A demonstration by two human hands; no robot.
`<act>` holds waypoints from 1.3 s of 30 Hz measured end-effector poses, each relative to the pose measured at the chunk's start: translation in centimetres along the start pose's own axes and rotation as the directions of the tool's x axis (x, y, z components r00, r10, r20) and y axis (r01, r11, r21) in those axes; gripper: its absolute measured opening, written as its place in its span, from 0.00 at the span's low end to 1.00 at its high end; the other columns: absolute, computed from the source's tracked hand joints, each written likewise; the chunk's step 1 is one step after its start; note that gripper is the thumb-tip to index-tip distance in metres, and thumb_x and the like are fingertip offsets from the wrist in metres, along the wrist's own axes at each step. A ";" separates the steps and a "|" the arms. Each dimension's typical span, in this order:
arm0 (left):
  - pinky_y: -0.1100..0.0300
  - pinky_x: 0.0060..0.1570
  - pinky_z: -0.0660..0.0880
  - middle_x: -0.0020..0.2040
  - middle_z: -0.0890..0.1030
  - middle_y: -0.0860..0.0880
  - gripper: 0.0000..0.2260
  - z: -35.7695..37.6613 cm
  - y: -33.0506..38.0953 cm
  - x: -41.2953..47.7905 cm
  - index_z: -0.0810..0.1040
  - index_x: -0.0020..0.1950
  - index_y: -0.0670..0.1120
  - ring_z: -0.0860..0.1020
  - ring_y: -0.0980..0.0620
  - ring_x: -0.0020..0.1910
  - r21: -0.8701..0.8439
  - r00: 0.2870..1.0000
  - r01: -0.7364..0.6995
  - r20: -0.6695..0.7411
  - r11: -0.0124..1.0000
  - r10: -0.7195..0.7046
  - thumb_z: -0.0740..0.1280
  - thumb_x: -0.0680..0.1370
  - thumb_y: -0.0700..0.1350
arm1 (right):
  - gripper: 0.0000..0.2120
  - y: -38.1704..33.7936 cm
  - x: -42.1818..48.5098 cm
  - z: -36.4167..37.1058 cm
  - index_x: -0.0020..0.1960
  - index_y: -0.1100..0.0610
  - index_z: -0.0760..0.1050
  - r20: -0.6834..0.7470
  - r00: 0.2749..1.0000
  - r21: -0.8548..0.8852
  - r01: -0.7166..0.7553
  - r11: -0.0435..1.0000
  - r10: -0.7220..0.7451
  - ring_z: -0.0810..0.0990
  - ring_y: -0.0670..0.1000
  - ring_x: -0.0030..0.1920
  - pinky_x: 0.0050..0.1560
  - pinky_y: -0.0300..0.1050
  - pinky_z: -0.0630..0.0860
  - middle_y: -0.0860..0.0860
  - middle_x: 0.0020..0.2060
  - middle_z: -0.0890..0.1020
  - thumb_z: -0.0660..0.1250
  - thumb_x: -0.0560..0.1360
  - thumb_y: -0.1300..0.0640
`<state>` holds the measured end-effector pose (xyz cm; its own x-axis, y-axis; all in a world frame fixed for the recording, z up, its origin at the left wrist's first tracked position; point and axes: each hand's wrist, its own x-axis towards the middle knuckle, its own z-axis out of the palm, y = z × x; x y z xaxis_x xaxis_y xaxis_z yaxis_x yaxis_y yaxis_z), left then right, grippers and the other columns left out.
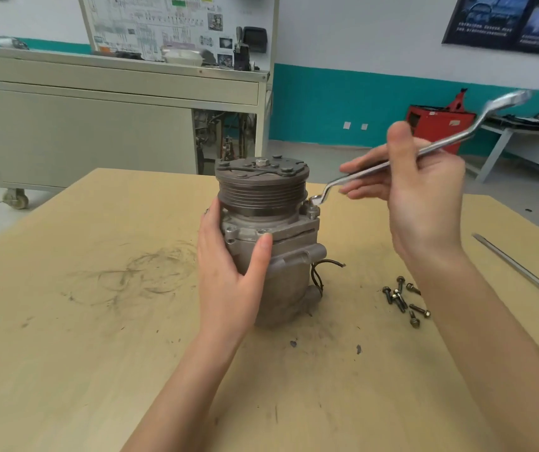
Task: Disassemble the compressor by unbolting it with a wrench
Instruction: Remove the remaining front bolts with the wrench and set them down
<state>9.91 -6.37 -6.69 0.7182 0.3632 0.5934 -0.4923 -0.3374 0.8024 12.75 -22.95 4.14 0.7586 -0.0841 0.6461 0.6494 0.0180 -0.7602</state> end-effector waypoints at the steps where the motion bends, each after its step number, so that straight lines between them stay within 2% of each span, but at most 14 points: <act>1: 0.67 0.69 0.60 0.70 0.66 0.60 0.33 0.0 0.0 0.0 0.59 0.76 0.50 0.63 0.64 0.71 0.002 1.000 -0.001 0.000 1.000 0.001 0.61 0.74 0.61 | 0.19 0.1 -0.7 0.3 0.36 0.57 0.79 -0.008 0.999 -0.042 0.035 0.998 -0.036 0.84 0.52 0.30 0.30 0.39 0.79 0.53 0.33 0.84 0.59 0.80 0.52; 6: 0.67 0.69 0.60 0.70 0.66 0.61 0.33 0.0 -0.1 0.1 0.59 0.77 0.49 0.63 0.64 0.71 0.012 1.000 -0.012 0.002 1.000 0.012 0.60 0.75 0.61 | 0.13 0.8 -3.4 0.4 0.41 0.54 0.78 -0.020 0.981 -0.184 0.186 0.965 -0.193 0.84 0.50 0.32 0.33 0.45 0.80 0.49 0.36 0.84 0.62 0.77 0.48; 10: 0.65 0.70 0.60 0.71 0.66 0.57 0.34 0.0 -0.1 0.1 0.59 0.77 0.48 0.63 0.62 0.71 0.021 1.000 -0.008 -0.003 1.000 0.008 0.60 0.75 0.61 | 0.11 2.5 -4.4 0.5 0.42 0.55 0.76 -0.069 0.980 -0.046 0.185 0.982 -0.188 0.84 0.51 0.32 0.32 0.41 0.79 0.49 0.37 0.84 0.59 0.79 0.53; 13: 0.66 0.70 0.60 0.71 0.66 0.58 0.34 0.0 0.0 0.1 0.59 0.77 0.49 0.63 0.63 0.71 0.021 1.000 -0.006 -0.004 1.000 0.006 0.60 0.74 0.61 | 0.14 3.8 -2.0 0.3 0.39 0.60 0.72 -0.157 0.980 0.200 -0.092 0.976 0.124 0.81 0.53 0.26 0.26 0.38 0.75 0.53 0.32 0.84 0.54 0.80 0.59; 15: 0.67 0.69 0.60 0.71 0.66 0.59 0.34 0.1 0.0 0.1 0.59 0.77 0.49 0.63 0.63 0.71 0.019 1.000 -0.001 -0.007 1.000 0.002 0.60 0.74 0.62 | 0.14 4.9 0.8 0.8 0.38 0.61 0.70 -0.118 0.913 0.340 -0.331 0.880 0.389 0.77 0.49 0.22 0.22 0.35 0.71 0.52 0.27 0.81 0.54 0.81 0.61; 17: 0.69 0.68 0.60 0.69 0.66 0.62 0.34 0.1 0.0 0.1 0.59 0.77 0.50 0.63 0.65 0.70 0.018 1.000 -0.006 -0.008 1.000 0.007 0.60 0.74 0.62 | 0.13 6.3 3.0 1.9 0.38 0.59 0.70 0.083 0.807 0.439 -0.556 0.706 0.585 0.73 0.44 0.21 0.20 0.32 0.68 0.50 0.25 0.78 0.56 0.81 0.60; 19: 0.72 0.67 0.60 0.69 0.65 0.64 0.33 0.0 -0.1 0.1 0.59 0.77 0.51 0.63 0.66 0.70 0.013 1.000 -0.009 -0.003 1.000 0.009 0.60 0.74 0.62 | 0.14 7.6 4.1 3.0 0.38 0.59 0.71 0.350 0.675 0.444 -0.730 0.520 0.649 0.72 0.42 0.20 0.17 0.30 0.66 0.49 0.26 0.77 0.57 0.81 0.57; 21: 0.73 0.66 0.59 0.69 0.65 0.63 0.33 0.0 0.0 0.1 0.59 0.77 0.50 0.63 0.66 0.70 0.012 1.000 -0.010 -0.003 1.000 0.010 0.61 0.74 0.62 | 0.20 8.3 4.6 3.1 0.34 0.58 0.73 0.468 0.640 0.416 -0.768 0.486 0.610 0.71 0.42 0.18 0.15 0.30 0.64 0.48 0.25 0.76 0.57 0.82 0.52; 23: 0.73 0.66 0.59 0.69 0.66 0.61 0.34 0.0 0.0 0.1 0.59 0.76 0.49 0.63 0.67 0.70 0.016 1.000 -0.011 -0.001 1.000 0.011 0.61 0.74 0.61 | 0.26 7.7 5.1 2.6 0.28 0.56 0.75 0.454 0.684 0.449 -0.729 0.517 0.571 0.72 0.42 0.18 0.15 0.30 0.65 0.48 0.22 0.76 0.56 0.81 0.48; 25: 0.71 0.67 0.59 0.70 0.66 0.58 0.34 0.0 0.1 0.1 0.59 0.76 0.49 0.63 0.66 0.70 0.018 1.000 -0.007 0.003 1.000 0.007 0.60 0.74 0.61 | 0.28 6.1 5.4 1.5 0.26 0.55 0.76 0.336 0.750 0.515 -0.653 0.555 0.570 0.76 0.42 0.21 0.19 0.29 0.69 0.49 0.25 0.79 0.56 0.80 0.45; 28: 0.69 0.69 0.59 0.72 0.66 0.56 0.34 0.0 0.1 0.0 0.59 0.77 0.48 0.63 0.63 0.71 0.013 1.000 0.007 0.007 1.000 -0.008 0.60 0.74 0.61 | 0.23 3.2 4.5 -0.6 0.33 0.59 0.76 0.174 0.845 0.491 -0.519 0.700 0.505 0.82 0.48 0.31 0.29 0.32 0.76 0.54 0.32 0.83 0.57 0.81 0.48; 32: 0.73 0.66 0.58 0.70 0.65 0.60 0.34 0.0 0.1 0.0 0.59 0.76 0.50 0.62 0.66 0.70 0.008 1.000 0.006 0.007 1.000 -0.006 0.60 0.74 0.62 | 0.13 0.5 0.3 -1.6 0.46 0.63 0.74 0.200 0.919 0.305 -0.388 0.870 0.339 0.85 0.58 0.47 0.43 0.40 0.80 0.58 0.43 0.85 0.56 0.82 0.57; 35: 0.74 0.66 0.58 0.70 0.65 0.60 0.34 0.0 0.0 0.0 0.59 0.77 0.50 0.62 0.66 0.70 0.003 1.000 0.003 0.005 1.000 -0.003 0.60 0.74 0.62 | 0.12 -0.3 -2.6 -1.1 0.46 0.61 0.75 0.133 0.976 0.117 -0.186 0.976 0.170 0.85 0.56 0.48 0.48 0.43 0.80 0.56 0.45 0.85 0.55 0.82 0.59; 39: 0.66 0.71 0.59 0.74 0.65 0.54 0.35 0.0 0.0 -0.1 0.58 0.77 0.48 0.62 0.60 0.73 0.016 1.000 0.015 0.006 1.000 -0.015 0.60 0.74 0.62 | 0.09 0.0 -4.5 -0.7 0.47 0.58 0.75 0.126 0.992 -0.038 0.023 0.999 -0.018 0.84 0.52 0.49 0.50 0.44 0.80 0.53 0.47 0.84 0.57 0.80 0.60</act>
<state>9.86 -6.37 -6.75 0.7287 0.3632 0.5806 -0.4731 -0.3460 0.8102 9.35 -23.26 1.19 0.7471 0.0415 0.6634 0.6645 -0.0218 -0.7470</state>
